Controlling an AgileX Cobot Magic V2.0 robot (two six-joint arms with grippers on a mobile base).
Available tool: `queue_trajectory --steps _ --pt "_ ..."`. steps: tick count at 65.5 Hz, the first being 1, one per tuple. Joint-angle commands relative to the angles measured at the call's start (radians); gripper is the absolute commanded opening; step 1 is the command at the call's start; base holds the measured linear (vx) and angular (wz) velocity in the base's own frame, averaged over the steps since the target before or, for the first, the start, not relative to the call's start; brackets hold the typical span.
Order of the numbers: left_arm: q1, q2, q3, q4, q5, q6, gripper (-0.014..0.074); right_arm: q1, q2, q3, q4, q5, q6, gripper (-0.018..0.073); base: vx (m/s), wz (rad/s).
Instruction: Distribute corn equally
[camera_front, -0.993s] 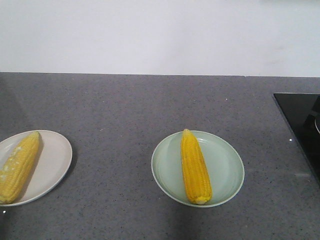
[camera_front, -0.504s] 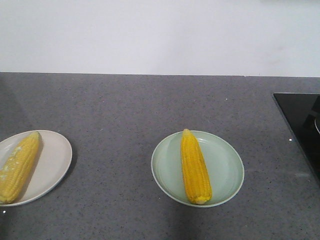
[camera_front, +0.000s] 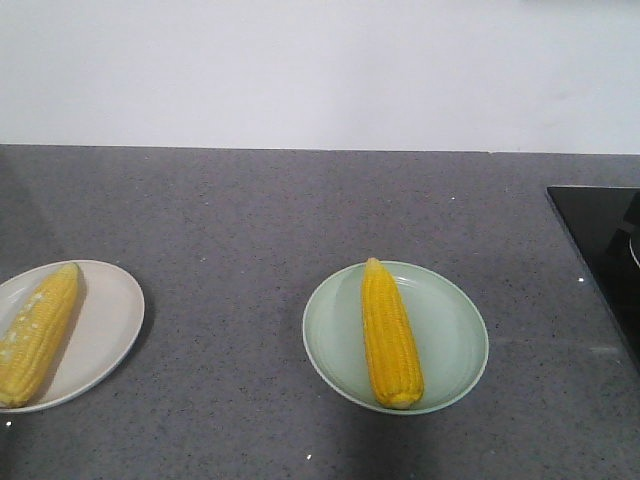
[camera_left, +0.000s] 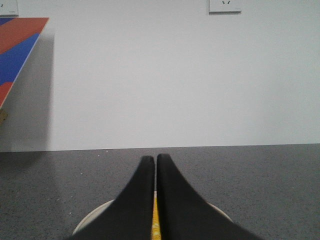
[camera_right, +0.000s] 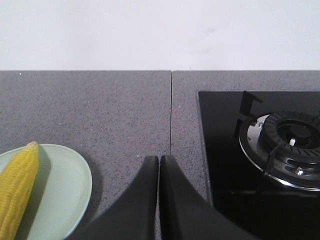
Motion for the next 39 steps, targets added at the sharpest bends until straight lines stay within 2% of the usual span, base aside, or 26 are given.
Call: queue_trajectory --steps 1,22,39 --pt "0.002 -0.017 0.013 -0.011 -0.078 0.000 -0.0006 -0.040 -0.055 0.045 0.043 -0.162 -0.074 -0.0011 0.00 0.00" --pt "0.002 -0.017 0.013 -0.011 -0.078 0.000 -0.0006 -0.081 -0.264 0.251 0.066 -0.306 -0.076 -0.0011 0.00 0.00" --pt "0.002 -0.017 0.013 -0.011 -0.078 0.000 -0.0006 -0.081 -0.402 0.400 0.087 -0.384 -0.075 -0.0011 0.00 0.00"
